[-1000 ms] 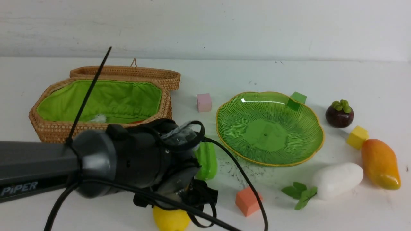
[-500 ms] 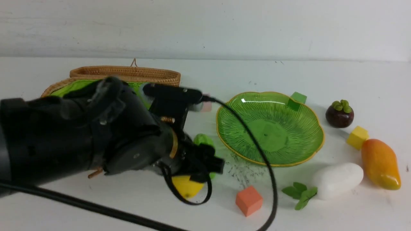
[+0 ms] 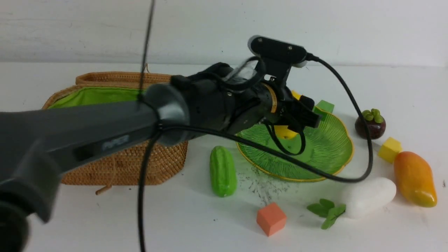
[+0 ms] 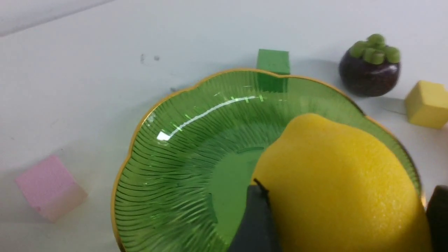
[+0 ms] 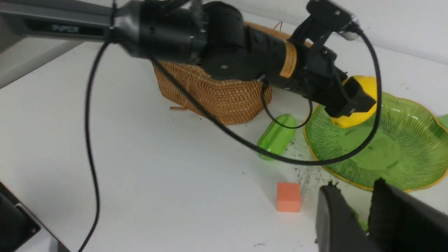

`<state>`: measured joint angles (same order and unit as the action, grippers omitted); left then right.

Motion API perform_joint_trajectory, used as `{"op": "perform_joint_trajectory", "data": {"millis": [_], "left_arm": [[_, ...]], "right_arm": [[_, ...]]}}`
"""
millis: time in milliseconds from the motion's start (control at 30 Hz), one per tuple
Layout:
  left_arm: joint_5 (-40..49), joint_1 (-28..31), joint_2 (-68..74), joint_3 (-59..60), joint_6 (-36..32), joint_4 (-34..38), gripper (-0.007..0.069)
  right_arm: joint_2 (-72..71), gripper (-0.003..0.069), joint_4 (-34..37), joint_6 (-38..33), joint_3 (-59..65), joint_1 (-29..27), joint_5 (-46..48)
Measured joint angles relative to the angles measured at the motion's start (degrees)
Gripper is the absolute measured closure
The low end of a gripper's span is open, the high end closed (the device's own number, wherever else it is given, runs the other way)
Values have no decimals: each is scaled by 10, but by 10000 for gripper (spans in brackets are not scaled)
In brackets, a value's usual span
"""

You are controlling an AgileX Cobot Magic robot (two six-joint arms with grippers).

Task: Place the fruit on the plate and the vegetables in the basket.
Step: Grab a lemon with your left arm and place it on the plate on the right

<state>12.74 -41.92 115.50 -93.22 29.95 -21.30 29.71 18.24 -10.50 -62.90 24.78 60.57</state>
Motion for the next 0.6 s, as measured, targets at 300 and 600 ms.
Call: {"op": "perform_joint_trajectory", "data": {"millis": [300,600], "left_arm": [[15,3,76,-71,0,-6,-41],[57,-1,58,-74,0,-8,22]], "right_arm": [[0,481,0,0,0,0,16],[0,481,0,0,0,0,16]]}}
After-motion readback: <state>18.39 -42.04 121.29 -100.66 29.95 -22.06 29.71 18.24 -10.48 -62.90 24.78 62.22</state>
